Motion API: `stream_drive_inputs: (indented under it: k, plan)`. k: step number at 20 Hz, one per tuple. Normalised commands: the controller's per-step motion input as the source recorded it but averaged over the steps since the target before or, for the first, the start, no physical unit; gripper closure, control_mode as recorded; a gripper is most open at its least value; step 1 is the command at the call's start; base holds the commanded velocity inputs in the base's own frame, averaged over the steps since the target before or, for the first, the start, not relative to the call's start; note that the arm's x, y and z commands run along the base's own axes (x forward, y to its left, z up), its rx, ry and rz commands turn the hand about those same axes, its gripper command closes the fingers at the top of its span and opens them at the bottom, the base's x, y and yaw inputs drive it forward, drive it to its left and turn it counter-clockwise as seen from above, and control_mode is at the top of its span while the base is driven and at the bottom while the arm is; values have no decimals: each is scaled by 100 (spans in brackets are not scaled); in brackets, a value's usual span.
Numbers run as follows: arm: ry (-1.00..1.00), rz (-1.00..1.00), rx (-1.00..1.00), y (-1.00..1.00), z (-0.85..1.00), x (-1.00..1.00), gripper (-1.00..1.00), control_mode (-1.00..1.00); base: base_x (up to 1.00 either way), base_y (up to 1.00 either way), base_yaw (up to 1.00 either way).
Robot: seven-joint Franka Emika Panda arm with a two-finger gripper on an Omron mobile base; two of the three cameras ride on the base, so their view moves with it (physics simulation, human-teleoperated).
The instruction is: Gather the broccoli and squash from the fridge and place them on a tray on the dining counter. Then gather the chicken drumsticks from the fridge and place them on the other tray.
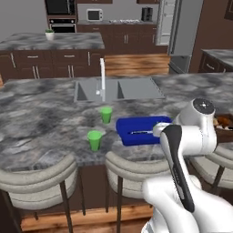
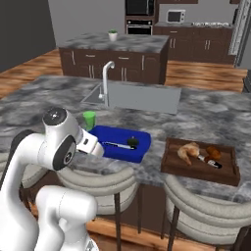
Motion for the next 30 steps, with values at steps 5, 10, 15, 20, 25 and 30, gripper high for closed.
stream_drive_inputs:
  k: [5, 10, 15, 20, 25, 30]
  plan:
    - [0, 0, 0, 0, 0, 0, -100, 100, -13, 100, 0]
    - [0, 0, 0, 0, 0, 0, -100, 100, -3, 100, -2]
    - [0, 0, 0, 0, 0, 0, -100, 100, 0, 100, -4]
    - [0, 0, 0, 0, 0, 0, -100, 100, 0, 100, -7]
    - [0, 0, 0, 0, 0, 0, -100, 100, 0, 100, -10]
    - [0, 0, 0, 0, 0, 0, -100, 100, 0, 100, -12]
